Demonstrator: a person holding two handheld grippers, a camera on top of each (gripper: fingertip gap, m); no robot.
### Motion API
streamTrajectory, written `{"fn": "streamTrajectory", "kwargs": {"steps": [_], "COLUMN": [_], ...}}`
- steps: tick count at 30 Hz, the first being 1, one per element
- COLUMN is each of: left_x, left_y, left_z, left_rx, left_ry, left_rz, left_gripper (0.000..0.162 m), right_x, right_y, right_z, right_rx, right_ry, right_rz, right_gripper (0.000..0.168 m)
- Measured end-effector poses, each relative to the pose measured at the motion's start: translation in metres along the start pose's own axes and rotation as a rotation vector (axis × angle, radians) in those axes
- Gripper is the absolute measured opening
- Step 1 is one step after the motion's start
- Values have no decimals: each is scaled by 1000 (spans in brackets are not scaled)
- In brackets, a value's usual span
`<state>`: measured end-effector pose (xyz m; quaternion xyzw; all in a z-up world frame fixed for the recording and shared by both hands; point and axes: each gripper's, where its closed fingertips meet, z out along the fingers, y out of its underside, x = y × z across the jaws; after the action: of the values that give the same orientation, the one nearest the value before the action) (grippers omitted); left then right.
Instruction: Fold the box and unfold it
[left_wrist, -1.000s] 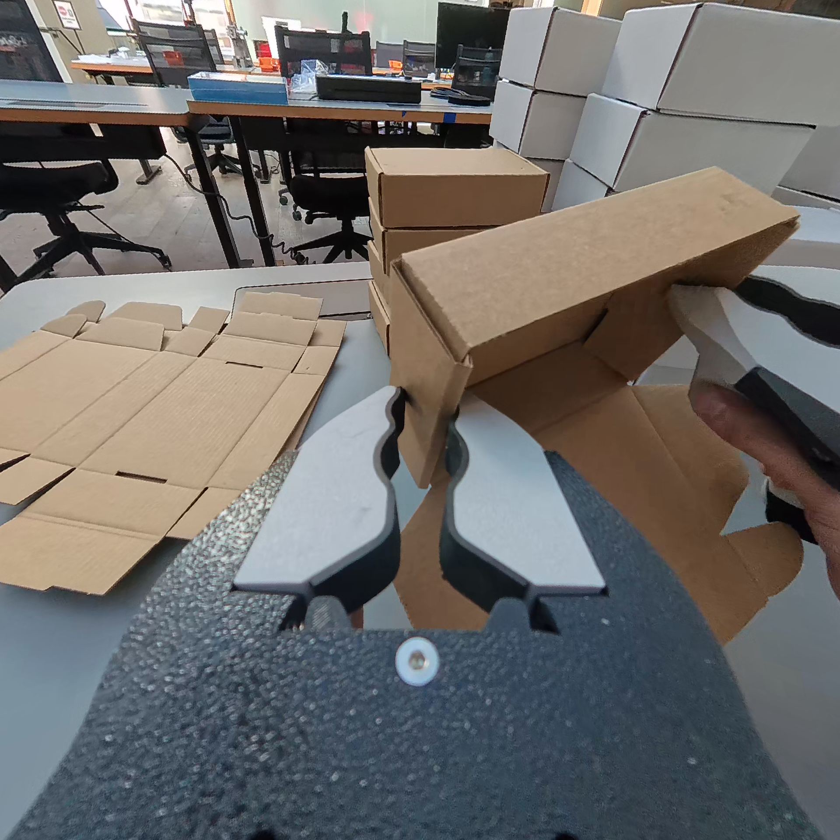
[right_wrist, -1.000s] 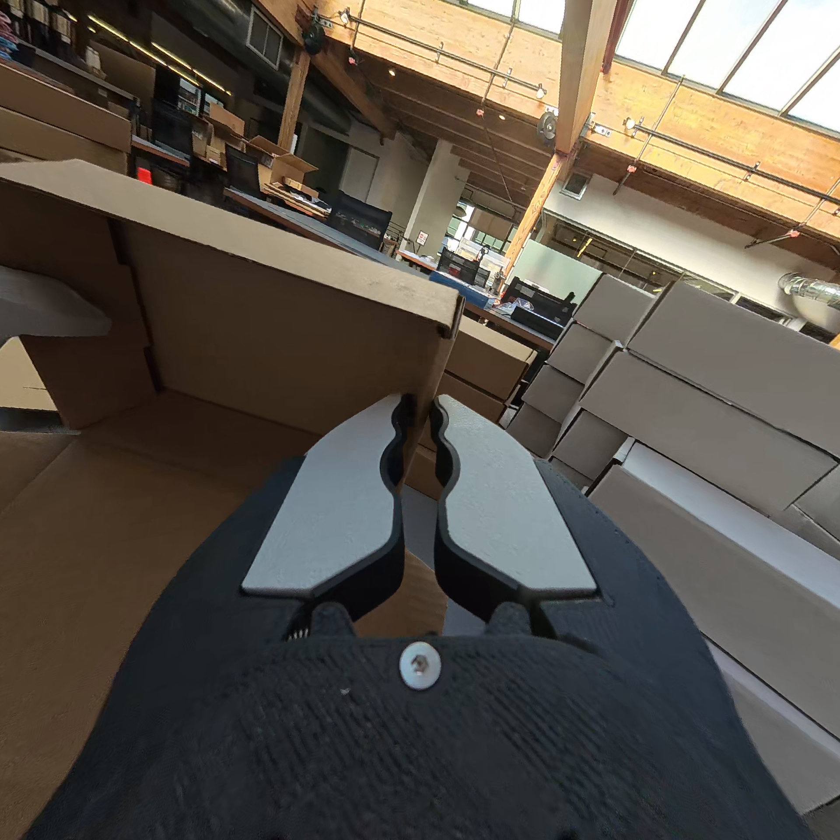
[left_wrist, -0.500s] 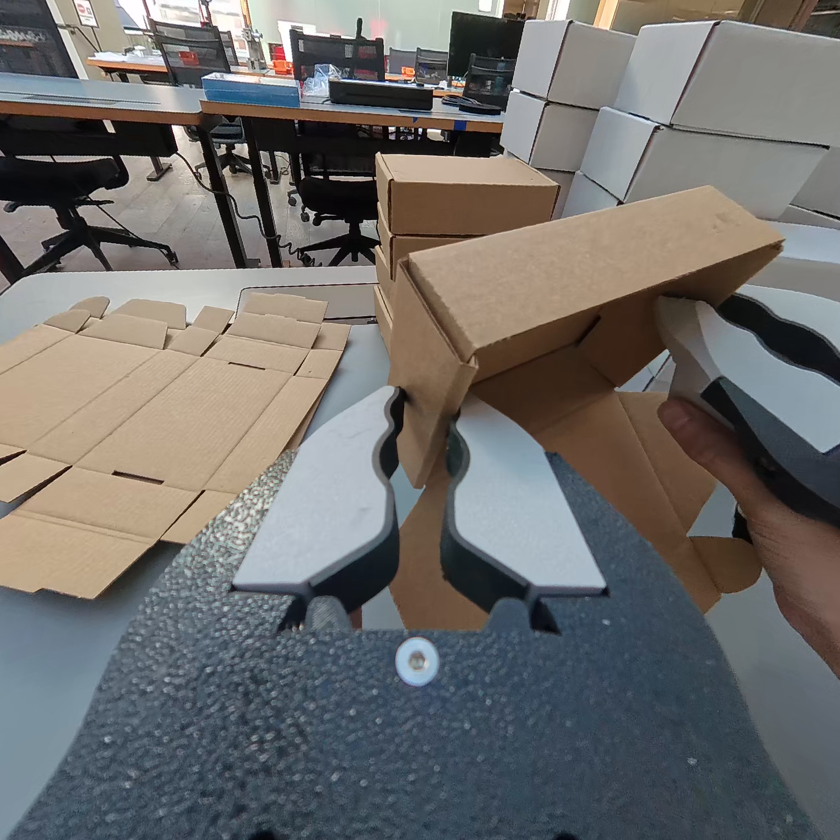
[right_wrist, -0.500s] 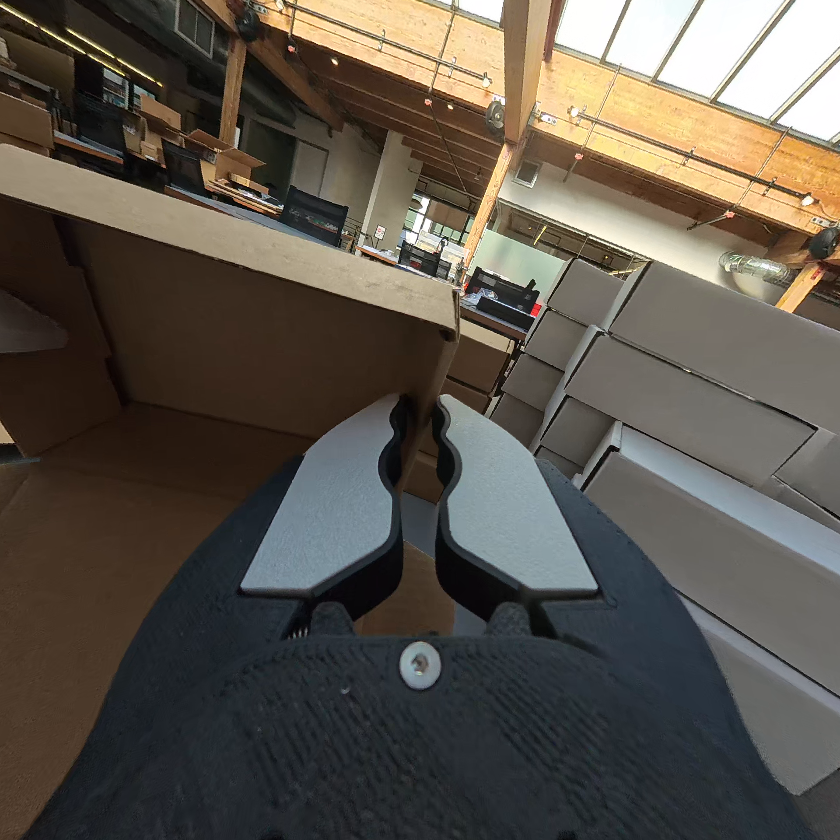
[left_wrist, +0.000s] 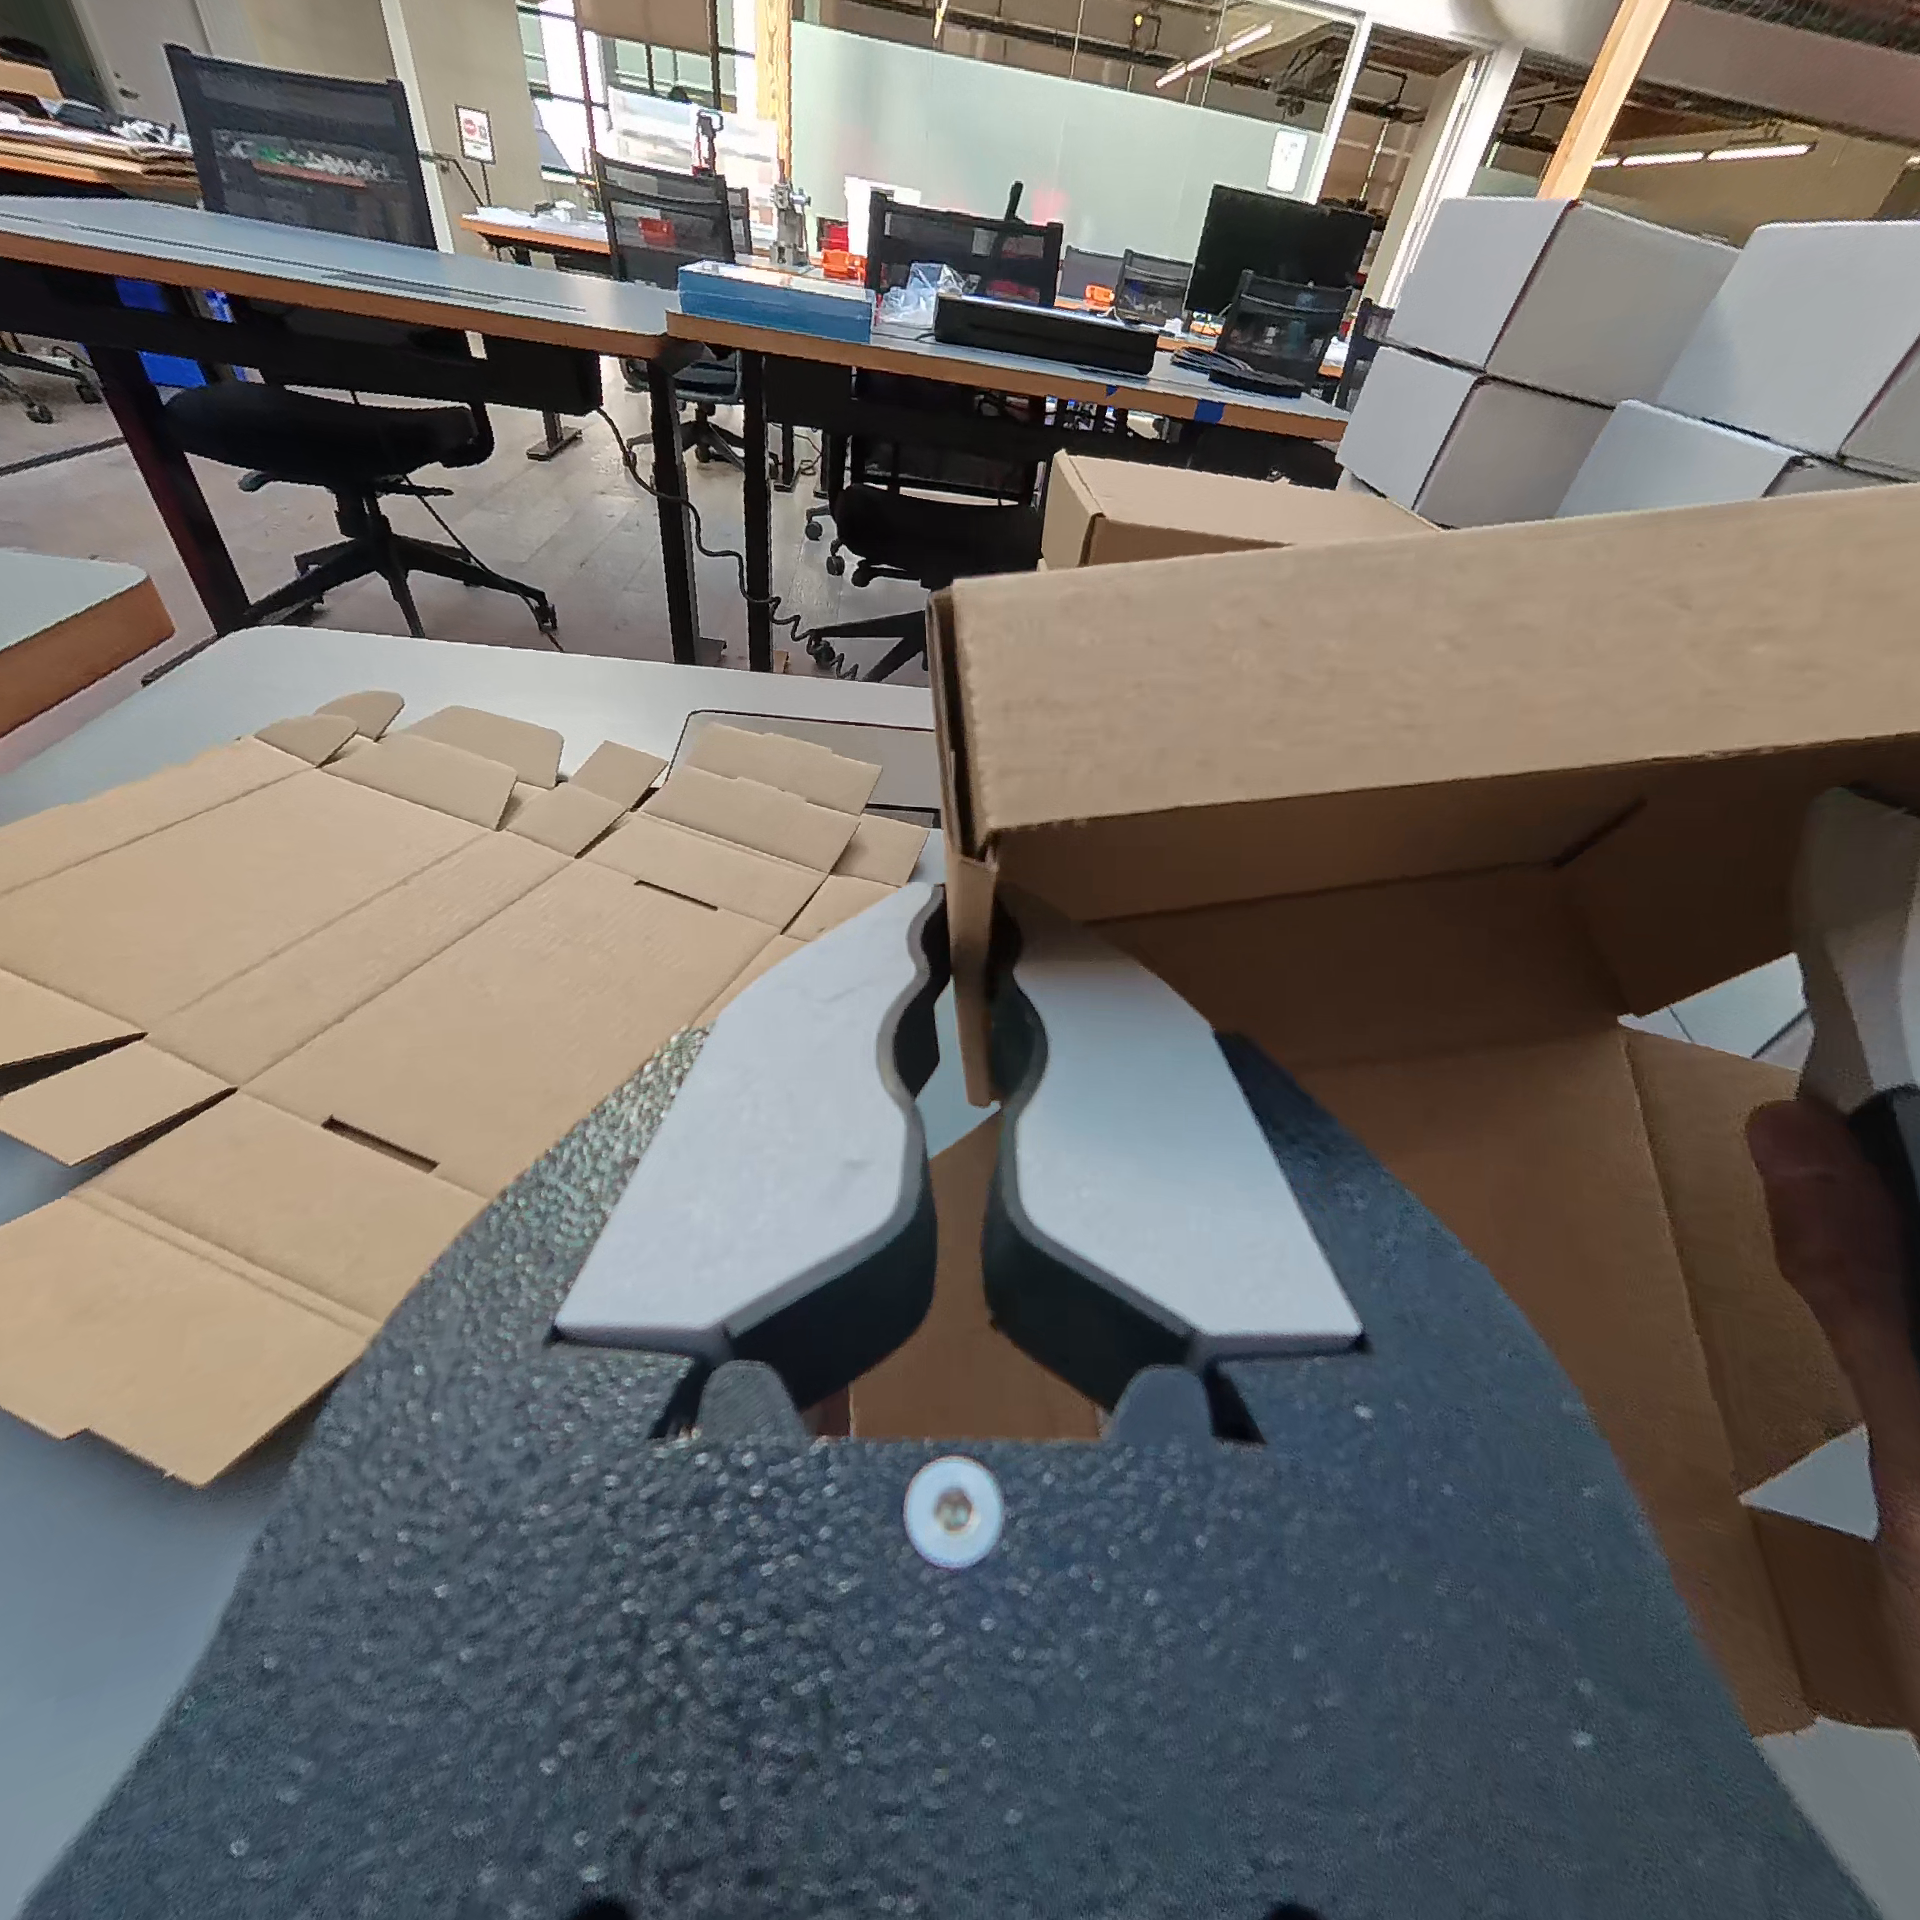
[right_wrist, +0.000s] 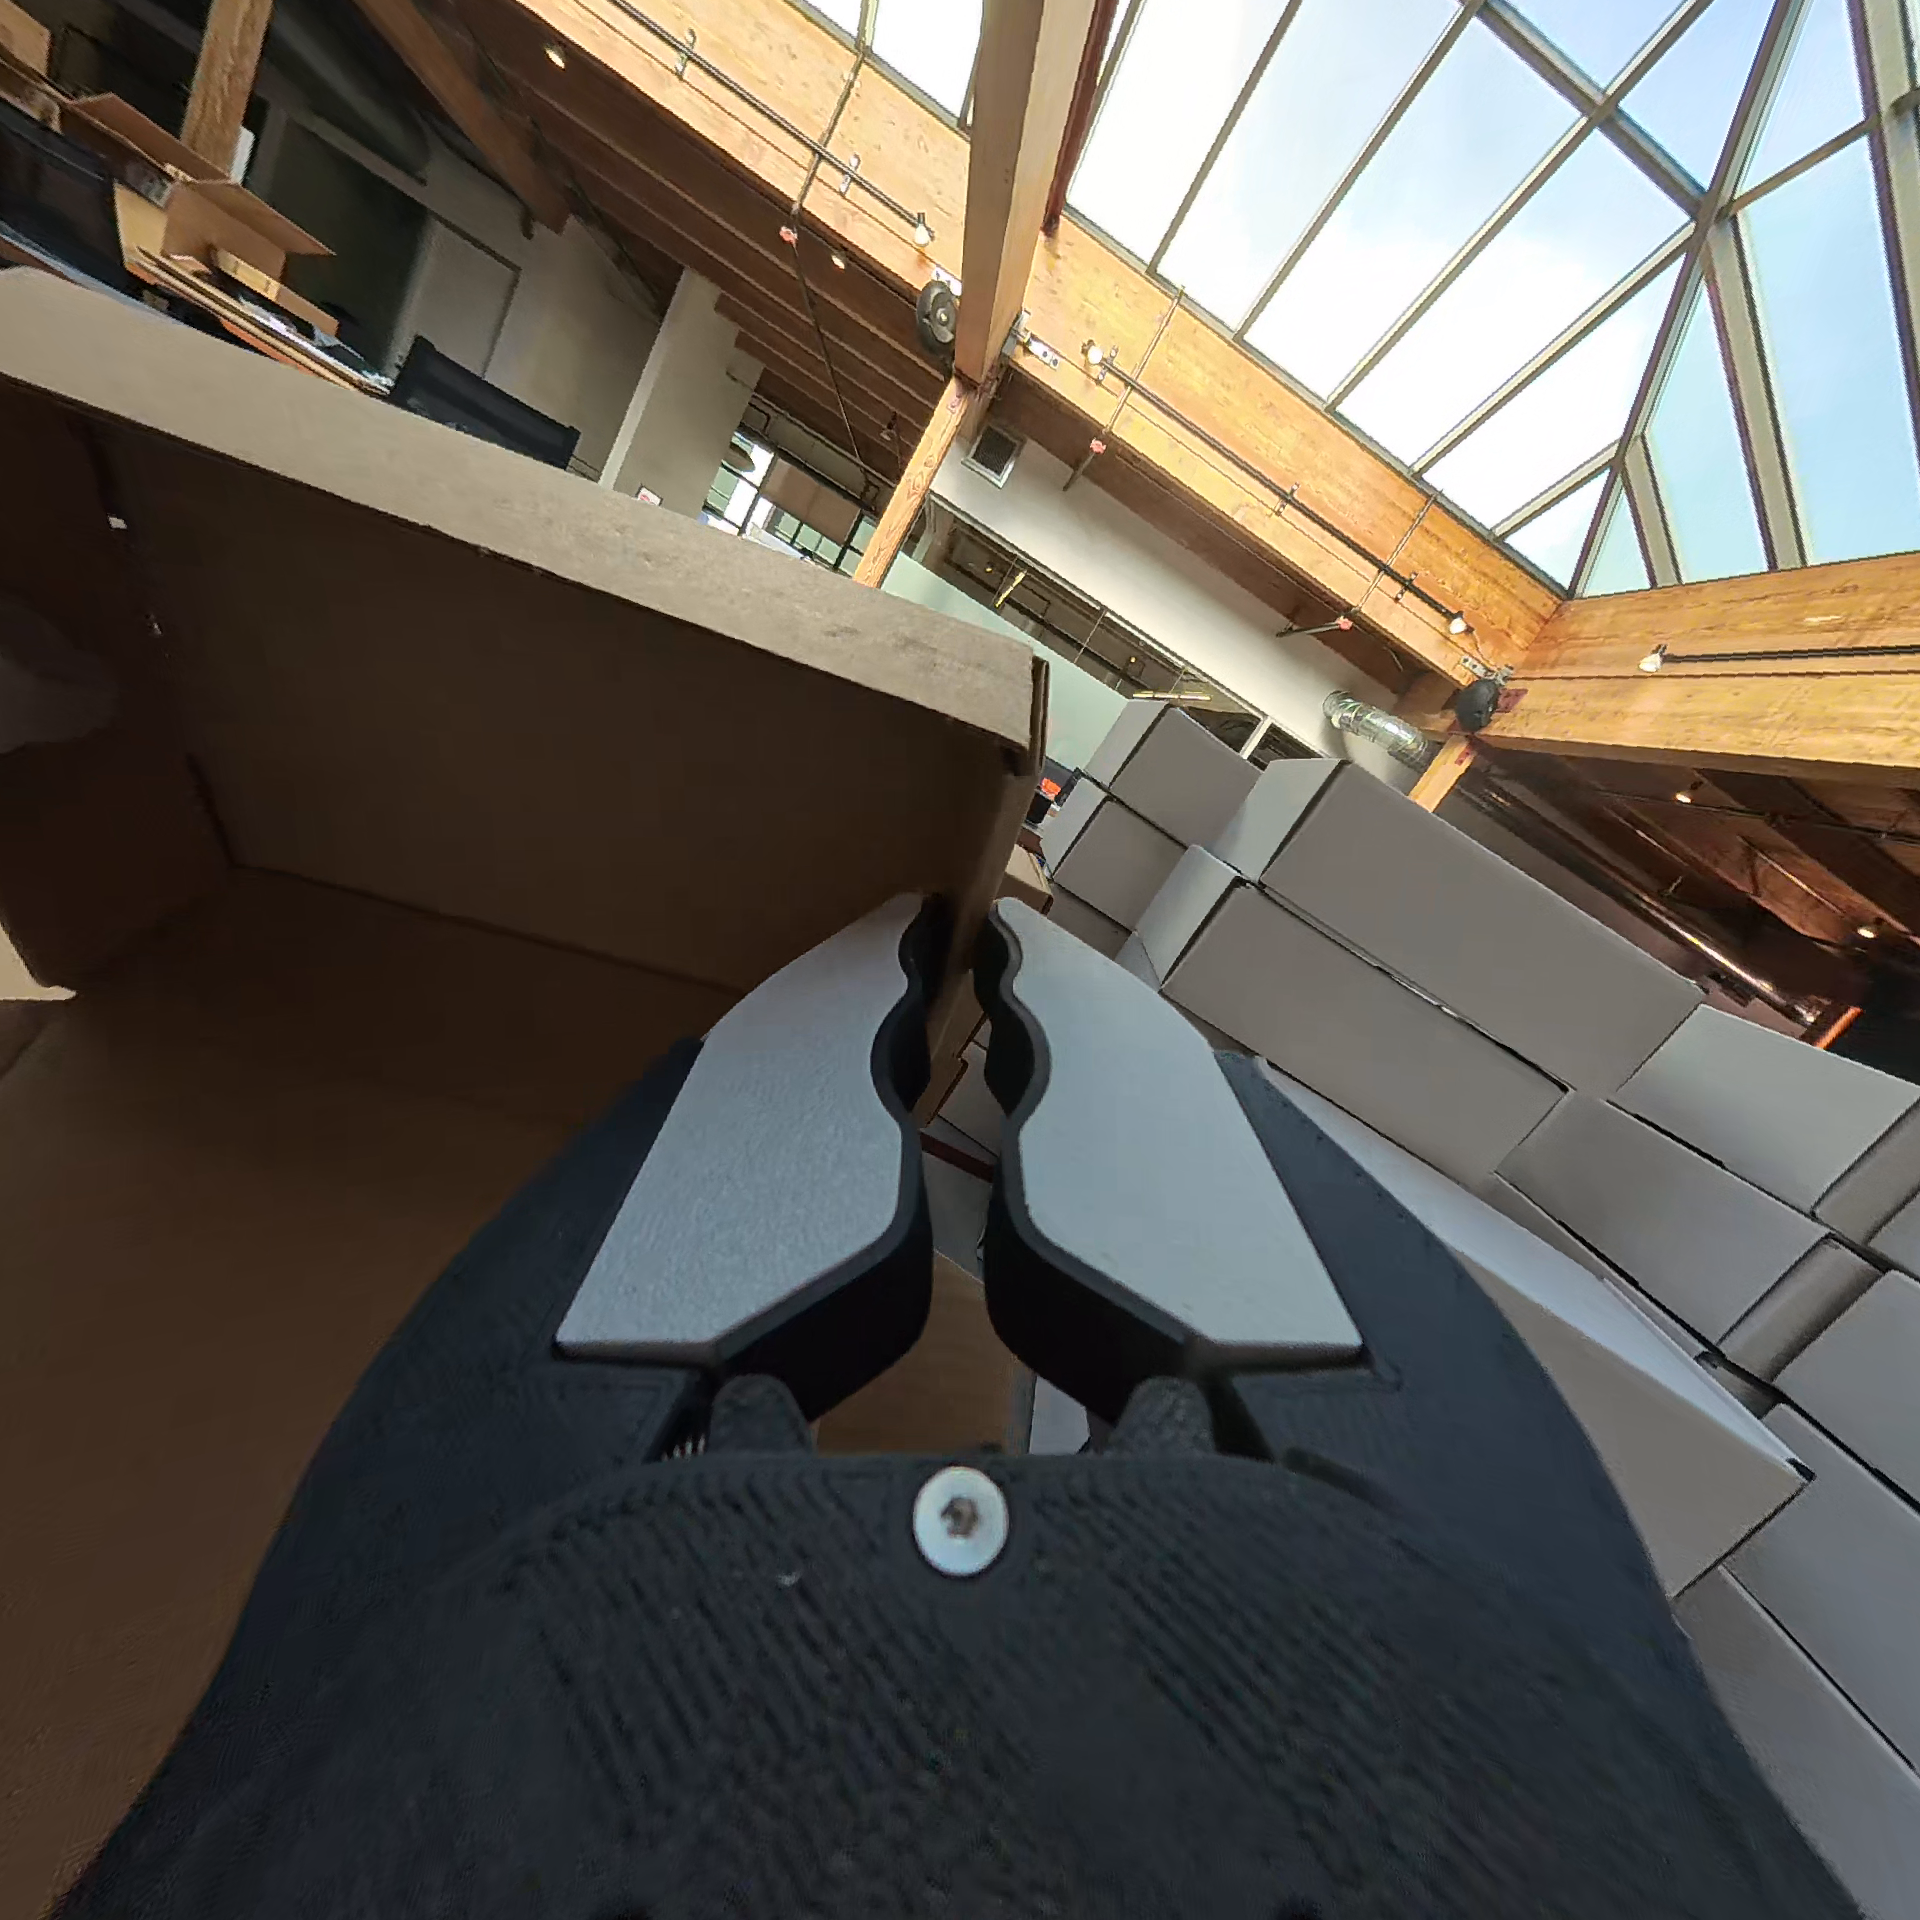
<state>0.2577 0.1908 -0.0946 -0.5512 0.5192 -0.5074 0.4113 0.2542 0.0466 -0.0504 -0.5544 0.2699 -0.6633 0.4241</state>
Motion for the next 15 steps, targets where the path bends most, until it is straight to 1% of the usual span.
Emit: {"fn": "streamTrajectory", "kwargs": {"steps": [4,15], "left_x": [-1,-2], "left_y": [2,15], "left_z": [2,2], "left_rx": [-3,-21], "left_ry": [-7,-3], "left_rz": [10,-34], "left_gripper": [4,5], "right_x": [-2,-9], "right_y": [4,9], "right_z": [3,0], "right_rx": [-12,-27], "right_ry": [-9,-45], "right_rz": [45,81], "right_gripper": [7,6]}}
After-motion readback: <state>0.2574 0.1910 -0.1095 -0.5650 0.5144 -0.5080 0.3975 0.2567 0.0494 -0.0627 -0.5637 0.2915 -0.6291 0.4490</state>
